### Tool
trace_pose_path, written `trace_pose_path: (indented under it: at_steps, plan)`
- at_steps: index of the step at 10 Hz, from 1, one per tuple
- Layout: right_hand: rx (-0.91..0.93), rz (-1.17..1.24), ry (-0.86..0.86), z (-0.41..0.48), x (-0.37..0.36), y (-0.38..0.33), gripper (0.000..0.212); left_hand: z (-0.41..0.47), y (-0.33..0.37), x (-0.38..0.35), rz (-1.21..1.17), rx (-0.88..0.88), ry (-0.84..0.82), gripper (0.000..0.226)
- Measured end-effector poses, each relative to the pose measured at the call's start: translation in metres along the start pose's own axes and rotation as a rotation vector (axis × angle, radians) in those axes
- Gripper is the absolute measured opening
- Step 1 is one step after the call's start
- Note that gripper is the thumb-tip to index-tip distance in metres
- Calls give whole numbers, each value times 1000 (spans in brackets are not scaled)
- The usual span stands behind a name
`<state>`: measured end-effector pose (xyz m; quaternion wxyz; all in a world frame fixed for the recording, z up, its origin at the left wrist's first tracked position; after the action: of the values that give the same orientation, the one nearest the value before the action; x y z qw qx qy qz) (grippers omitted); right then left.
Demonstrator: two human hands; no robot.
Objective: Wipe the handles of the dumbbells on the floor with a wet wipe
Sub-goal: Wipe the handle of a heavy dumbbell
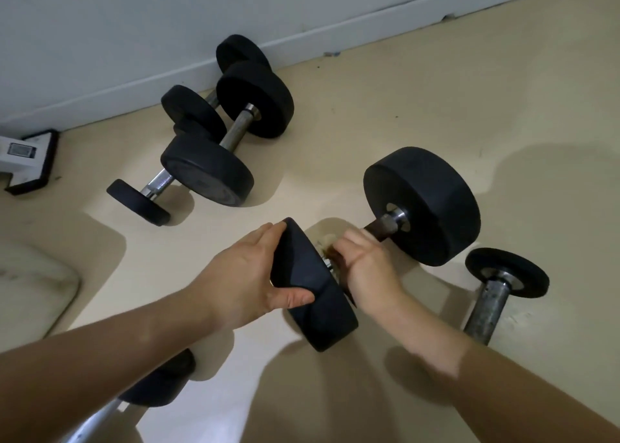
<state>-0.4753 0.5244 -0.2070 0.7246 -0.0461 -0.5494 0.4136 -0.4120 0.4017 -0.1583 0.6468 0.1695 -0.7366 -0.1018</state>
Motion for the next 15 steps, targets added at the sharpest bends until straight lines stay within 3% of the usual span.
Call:
trace_pose_path:
  at_steps: [1, 2, 3, 4, 5, 6, 7, 8, 9, 10, 11, 12, 13, 14, 15]
  plan:
    - [58, -13, 32, 10, 13, 7, 11, -2, 3, 1, 9, -10, 35, 105]
    - [-20, -115, 118, 17, 27, 26, 27, -6, 5, 0, 29, -14, 53, 108]
    - [0, -9, 14, -5, 9, 2, 14, -11, 11, -5, 69, -10, 41, 112]
    - [40, -76, 59, 12, 31, 9, 32, -17, 18, 1, 178, -44, 61, 106]
    - [-82, -144, 120, 13, 47, 29, 35, -36, 82, -12, 341, -471, 125, 55]
    - [-129, -171, -153, 10, 24, 33, 33, -66, 136, -90, 269, -601, -100, 33]
    - [-92, -186, -345, 7, 8, 42, 62, -56, 174, -142, 176, -519, -115, 46]
    - [-48, -205, -225, -4, 17, 45, 32, -36, 158, -175, -4, -38, -324, 38]
    - [9, -221, -220, -6, 22, 39, 27, -48, 177, -189, -21, -183, -342, 30]
    - [4, -272, -333, -2, 12, 46, 25, -62, 181, -178, -8, -380, -320, 38]
    - [0, -286, -172, -6, 28, 54, 13, -47, 155, -128, 73, -515, -86, 31]
    - [-102, -211, -105, -16, 34, 64, 9, -15, 108, -49, 206, -368, 222, 17]
    - [-76, -71, -161, -13, 17, 41, 15, -2, 61, -8, 226, -106, 381, 40]
    - [-12, -36, -175, -15, 9, 15, 22, -9, 32, -21, 174, 103, 309, 68]
    - [14, -109, -156, -12, 22, 26, 26, -16, 38, -26, 252, 81, 314, 73]
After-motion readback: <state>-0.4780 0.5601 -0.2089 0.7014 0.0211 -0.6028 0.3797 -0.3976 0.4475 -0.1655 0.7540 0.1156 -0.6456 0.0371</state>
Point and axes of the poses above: each hand's wrist, its own z-axis towards the middle knuckle, its own x-axis out of the back of the hand, y = z × x, the point moved 10 cm from there along z, towards the middle knuckle, and after that the axes turned 12 degrees about y, right-handed, at the moved point
